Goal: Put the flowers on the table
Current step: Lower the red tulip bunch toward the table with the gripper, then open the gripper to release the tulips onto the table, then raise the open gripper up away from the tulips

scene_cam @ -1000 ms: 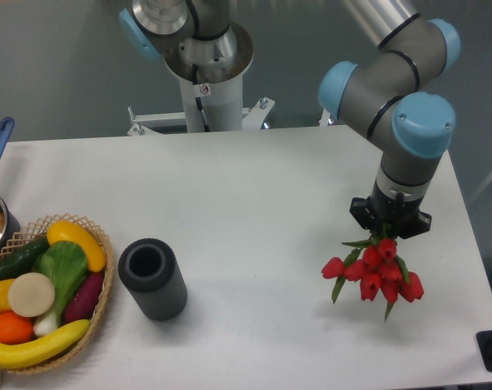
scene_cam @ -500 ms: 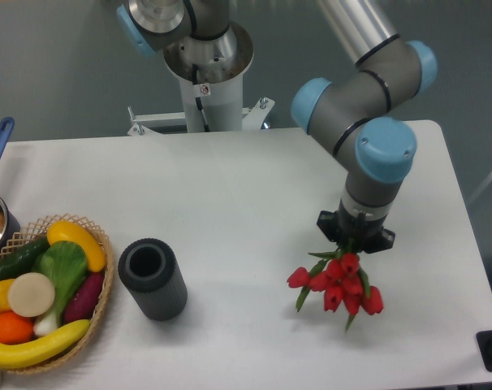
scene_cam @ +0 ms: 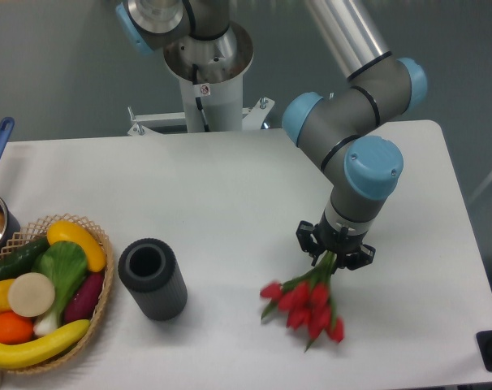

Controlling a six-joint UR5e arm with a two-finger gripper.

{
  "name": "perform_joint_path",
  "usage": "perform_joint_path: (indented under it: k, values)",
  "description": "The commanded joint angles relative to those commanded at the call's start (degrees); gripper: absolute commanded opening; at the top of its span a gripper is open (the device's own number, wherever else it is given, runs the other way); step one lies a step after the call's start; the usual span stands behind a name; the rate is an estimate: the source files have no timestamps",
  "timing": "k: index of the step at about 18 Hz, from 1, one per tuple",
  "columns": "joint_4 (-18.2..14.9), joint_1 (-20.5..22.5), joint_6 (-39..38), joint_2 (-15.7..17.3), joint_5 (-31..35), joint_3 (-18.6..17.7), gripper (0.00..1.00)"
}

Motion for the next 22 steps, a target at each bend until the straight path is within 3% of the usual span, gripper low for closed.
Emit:
perform_joint_path:
  k: [4,11,15,22]
  values:
    - [0.3,0.5,0.2,0.3,0.1,0.3,1.0]
    - [6.0,4.7,0.4,2.3,1.3,0.4,1.0]
    - [5.5,7.0,0.7,2.7,8.9,0.6,1.0]
    - [2.6,11.0,10.4,4.1,9.2,1.4,1.0]
